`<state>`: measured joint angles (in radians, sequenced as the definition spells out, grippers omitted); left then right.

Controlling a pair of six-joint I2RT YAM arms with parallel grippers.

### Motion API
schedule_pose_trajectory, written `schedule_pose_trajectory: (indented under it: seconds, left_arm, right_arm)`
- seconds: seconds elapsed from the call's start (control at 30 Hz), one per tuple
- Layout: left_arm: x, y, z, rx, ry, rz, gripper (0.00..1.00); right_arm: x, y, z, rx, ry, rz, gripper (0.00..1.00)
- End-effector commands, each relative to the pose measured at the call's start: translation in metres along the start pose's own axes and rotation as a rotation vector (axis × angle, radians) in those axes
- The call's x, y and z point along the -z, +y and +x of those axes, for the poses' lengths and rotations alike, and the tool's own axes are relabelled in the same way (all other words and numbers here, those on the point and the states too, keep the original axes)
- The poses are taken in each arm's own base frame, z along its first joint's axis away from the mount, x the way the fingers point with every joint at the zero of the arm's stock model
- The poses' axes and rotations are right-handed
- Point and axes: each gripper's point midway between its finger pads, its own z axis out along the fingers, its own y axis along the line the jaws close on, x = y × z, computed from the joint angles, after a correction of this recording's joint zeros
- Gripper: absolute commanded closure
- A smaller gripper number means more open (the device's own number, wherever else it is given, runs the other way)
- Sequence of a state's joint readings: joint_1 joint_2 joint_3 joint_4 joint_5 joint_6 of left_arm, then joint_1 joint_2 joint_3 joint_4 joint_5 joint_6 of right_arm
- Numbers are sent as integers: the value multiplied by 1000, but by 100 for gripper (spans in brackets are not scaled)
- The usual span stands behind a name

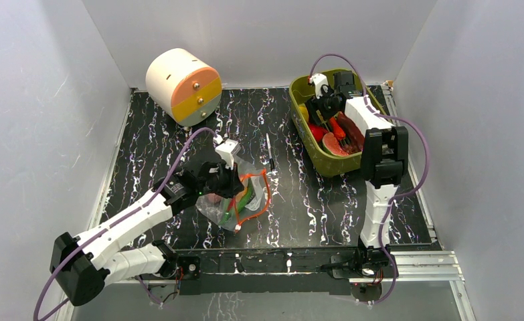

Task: Place the food in the zip-top bag and seal the zipper
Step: Pick up the fake fruit from the bin.

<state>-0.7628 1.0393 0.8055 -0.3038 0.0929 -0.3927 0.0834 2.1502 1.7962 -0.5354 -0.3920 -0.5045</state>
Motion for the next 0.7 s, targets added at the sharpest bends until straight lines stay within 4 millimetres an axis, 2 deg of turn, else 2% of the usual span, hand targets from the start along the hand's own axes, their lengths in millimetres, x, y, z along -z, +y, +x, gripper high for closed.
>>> schedule_pose_trajectory:
  seconds: [0.0, 0.13, 0.37, 0.53, 0.67]
  left_arm:
    - [1, -8, -16, 1, -32, 15, 100]
    - [1, -7, -17, 1, -33, 9, 100]
    - [1, -8, -20, 2, -38, 8, 100]
    - [2, -10, -23, 15, -49, 14, 100]
    - [4, -6, -20, 19, -50, -1, 100]
  right_arm:
    - [-2, -6, -24, 72, -81, -29, 29]
    - [-15, 1, -12, 65, -65, -84, 30]
    - [-25, -7, 4, 83, -17, -52, 38]
    - [-13, -14, -13, 103, -49, -5, 50]
    - [-2, -16, -28, 56, -94, 24, 64]
